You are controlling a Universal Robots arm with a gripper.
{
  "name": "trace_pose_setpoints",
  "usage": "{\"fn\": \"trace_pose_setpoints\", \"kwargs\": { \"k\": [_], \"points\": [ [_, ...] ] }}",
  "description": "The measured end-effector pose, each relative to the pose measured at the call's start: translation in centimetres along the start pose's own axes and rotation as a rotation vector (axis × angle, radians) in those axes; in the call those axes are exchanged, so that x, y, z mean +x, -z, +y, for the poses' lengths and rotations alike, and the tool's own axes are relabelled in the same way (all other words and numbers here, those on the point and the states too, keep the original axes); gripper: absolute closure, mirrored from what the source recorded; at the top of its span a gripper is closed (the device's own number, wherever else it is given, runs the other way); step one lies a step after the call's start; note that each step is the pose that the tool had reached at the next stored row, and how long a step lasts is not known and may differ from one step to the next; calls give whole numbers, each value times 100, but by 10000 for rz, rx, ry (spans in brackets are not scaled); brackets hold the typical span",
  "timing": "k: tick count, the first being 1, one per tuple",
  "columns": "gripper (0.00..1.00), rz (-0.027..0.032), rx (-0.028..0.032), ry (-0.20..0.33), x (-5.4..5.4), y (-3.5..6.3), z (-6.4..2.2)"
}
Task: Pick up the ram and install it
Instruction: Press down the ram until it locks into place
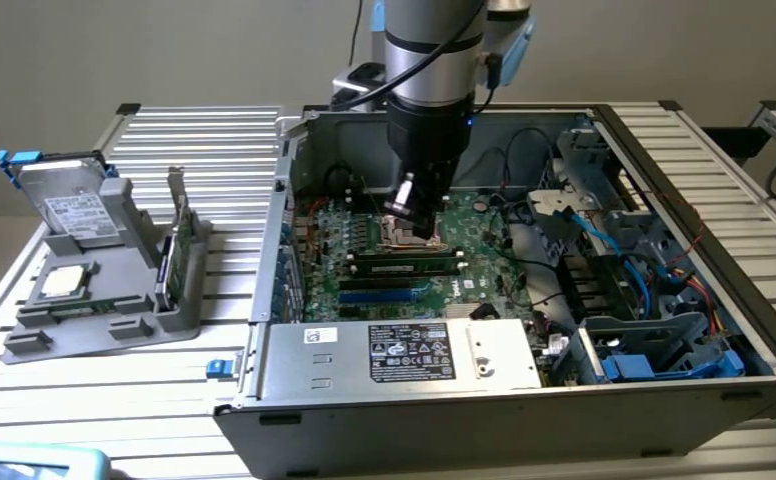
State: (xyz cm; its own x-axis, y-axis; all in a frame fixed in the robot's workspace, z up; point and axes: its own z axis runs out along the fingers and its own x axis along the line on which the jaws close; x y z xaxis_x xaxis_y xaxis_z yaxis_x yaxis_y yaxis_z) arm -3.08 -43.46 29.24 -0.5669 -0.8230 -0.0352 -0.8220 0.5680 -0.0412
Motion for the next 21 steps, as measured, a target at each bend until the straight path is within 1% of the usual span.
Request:
{"fn": "trace_pose_setpoints", "kwargs": {
  "k": [2,10,12,14,15,16,20,21],
  "points": [
    [89,40,-32,-269,0,0,0],
    [89,238,-212,-1332,0,1,0],
    [89,300,-279,-1567,0,0,0],
    [89,380,-368,-1754,0,0,1],
    [89,410,-400,-1848,1,1,1],
    [89,416,-424,-1948,2,1,3],
    [89,363,-511,-2323,5,0,7],
    [89,369,-523,-2410,5,0,7]
  ]
}}
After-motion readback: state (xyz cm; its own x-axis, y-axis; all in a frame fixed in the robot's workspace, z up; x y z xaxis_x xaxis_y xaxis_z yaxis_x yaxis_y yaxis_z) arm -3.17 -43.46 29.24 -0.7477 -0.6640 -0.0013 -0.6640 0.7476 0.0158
